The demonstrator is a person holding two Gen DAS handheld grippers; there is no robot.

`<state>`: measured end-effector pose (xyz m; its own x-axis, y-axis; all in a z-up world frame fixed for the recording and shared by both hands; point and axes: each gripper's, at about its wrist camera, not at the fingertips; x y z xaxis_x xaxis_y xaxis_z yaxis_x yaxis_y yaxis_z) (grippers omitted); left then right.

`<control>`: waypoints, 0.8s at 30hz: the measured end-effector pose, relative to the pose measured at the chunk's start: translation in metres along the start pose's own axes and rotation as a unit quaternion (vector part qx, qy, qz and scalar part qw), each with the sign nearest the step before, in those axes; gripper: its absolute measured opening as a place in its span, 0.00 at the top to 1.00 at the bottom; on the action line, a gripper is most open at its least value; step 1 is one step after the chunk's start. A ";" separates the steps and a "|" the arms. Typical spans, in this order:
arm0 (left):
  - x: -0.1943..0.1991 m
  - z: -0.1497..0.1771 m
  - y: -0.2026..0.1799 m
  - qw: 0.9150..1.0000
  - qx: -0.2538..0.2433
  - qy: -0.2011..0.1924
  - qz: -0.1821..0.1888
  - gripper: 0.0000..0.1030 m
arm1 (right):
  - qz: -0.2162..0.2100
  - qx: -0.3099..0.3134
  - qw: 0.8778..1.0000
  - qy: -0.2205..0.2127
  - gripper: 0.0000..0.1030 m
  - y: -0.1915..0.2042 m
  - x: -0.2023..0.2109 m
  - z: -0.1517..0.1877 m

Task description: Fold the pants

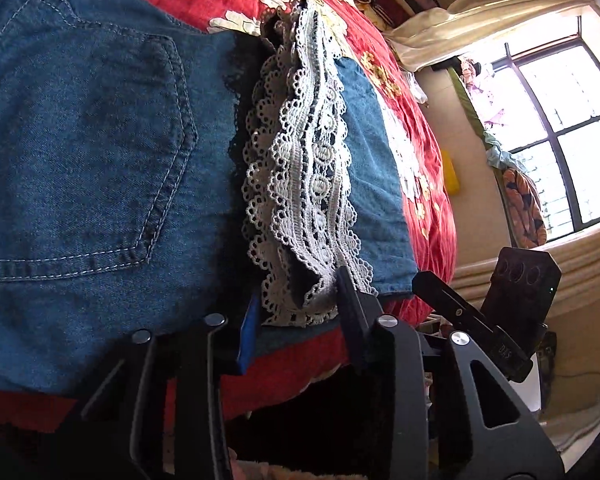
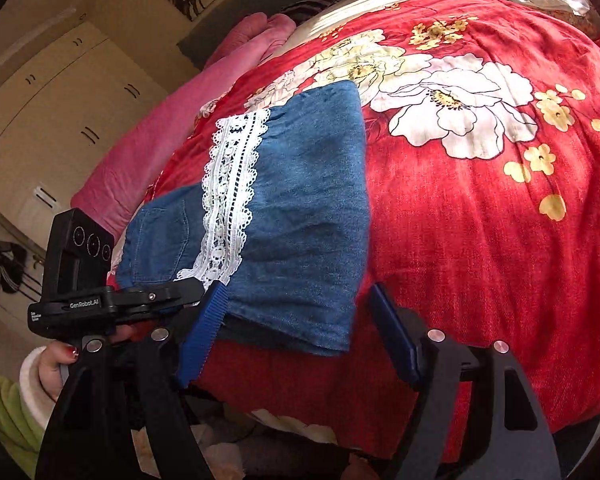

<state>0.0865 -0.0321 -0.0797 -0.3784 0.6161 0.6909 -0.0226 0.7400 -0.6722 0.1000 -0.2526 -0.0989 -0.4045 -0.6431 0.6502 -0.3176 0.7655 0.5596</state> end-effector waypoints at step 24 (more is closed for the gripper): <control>0.002 0.021 -0.018 0.993 -0.094 -0.014 -0.068 0.80 | 0.048 0.072 0.995 -0.040 0.50 0.020 0.032 -0.003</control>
<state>0.0666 -0.0505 -0.0719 -0.4102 0.5013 0.7619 0.0978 0.8547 -0.5098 0.0835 -0.2579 -0.0659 -0.5036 -0.5672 0.6517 -0.3917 0.8222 0.4130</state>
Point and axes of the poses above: each gripper's, at about its wrist camera, not at the fingertips, and x roughly against the way its jaws point, y to its left, z to its underside
